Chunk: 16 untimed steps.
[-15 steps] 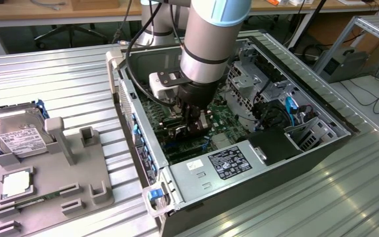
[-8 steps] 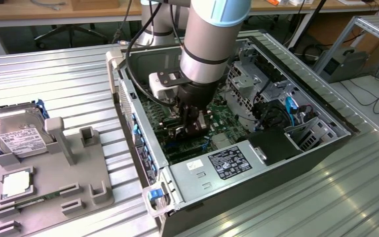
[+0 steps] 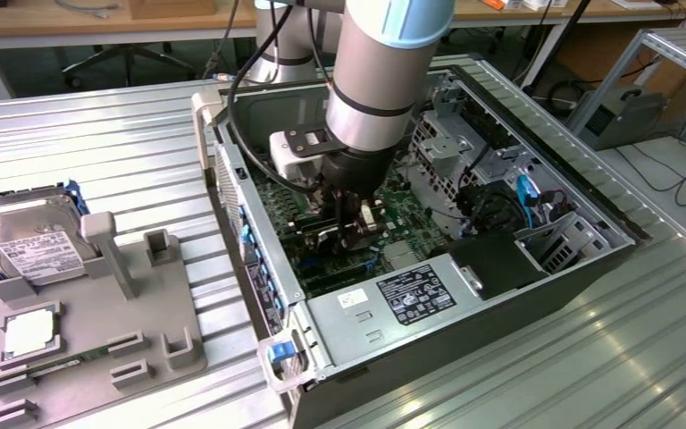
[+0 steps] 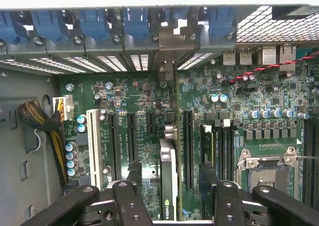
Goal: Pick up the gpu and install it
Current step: 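Insert the gpu into the slot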
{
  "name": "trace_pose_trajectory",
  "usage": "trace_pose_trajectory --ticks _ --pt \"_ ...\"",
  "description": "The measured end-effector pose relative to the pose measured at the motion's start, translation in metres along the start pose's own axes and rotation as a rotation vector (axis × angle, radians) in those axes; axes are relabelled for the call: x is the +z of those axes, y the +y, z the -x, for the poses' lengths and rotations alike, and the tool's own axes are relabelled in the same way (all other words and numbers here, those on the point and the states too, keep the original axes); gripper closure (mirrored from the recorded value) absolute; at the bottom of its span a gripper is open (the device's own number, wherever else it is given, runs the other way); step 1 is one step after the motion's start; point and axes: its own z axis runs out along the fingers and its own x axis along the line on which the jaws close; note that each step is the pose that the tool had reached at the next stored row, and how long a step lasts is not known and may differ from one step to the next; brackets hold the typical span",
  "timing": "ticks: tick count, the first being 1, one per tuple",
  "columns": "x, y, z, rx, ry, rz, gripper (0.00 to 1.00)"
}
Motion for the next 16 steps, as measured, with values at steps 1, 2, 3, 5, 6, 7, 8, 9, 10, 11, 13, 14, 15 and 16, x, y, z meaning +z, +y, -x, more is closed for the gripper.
trace_pose_trajectory --ticks 1,2,3,5,6,7,8,9,10,11,13,14,15,16 --pt "0.0 0.0 0.0 0.0 0.0 0.0 0.42" --pt "0.0 0.0 0.0 0.0 0.0 0.0 0.42" --pt "-0.0004 0.0 0.0 0.0 0.0002 -0.0001 0.42" --pt "-0.0039 0.0 0.0 -0.001 0.0001 -0.0004 0.42" --pt "-0.0055 0.0 0.0 -0.001 0.0001 -0.0005 0.42" --pt "-0.0067 -0.0001 0.0 -0.001 0.0001 -0.001 0.42" --pt "-0.0078 -0.0001 0.0 -0.002 0.0 -0.0027 0.42" --pt "-0.0087 0.0 0.0 -0.005 -0.0002 -0.004 0.42" --pt "-0.0091 0.0 0.0 -0.007 -0.0004 -0.0045 0.42" --pt "-0.0094 0.0 0.001 -0.01 -0.0005 -0.0048 0.42" --pt "-0.0112 0.0 0.001 -0.017 -0.0002 -0.0046 0.42" --pt "-0.0132 0.0 0.001 -0.018 -0.0002 -0.0045 0.42" --pt "-0.0152 0.0 0.001 -0.019 -0.0003 -0.0045 0.42" --pt "-0.0204 0.0 0.001 -0.019 -0.0005 -0.0046 0.42"
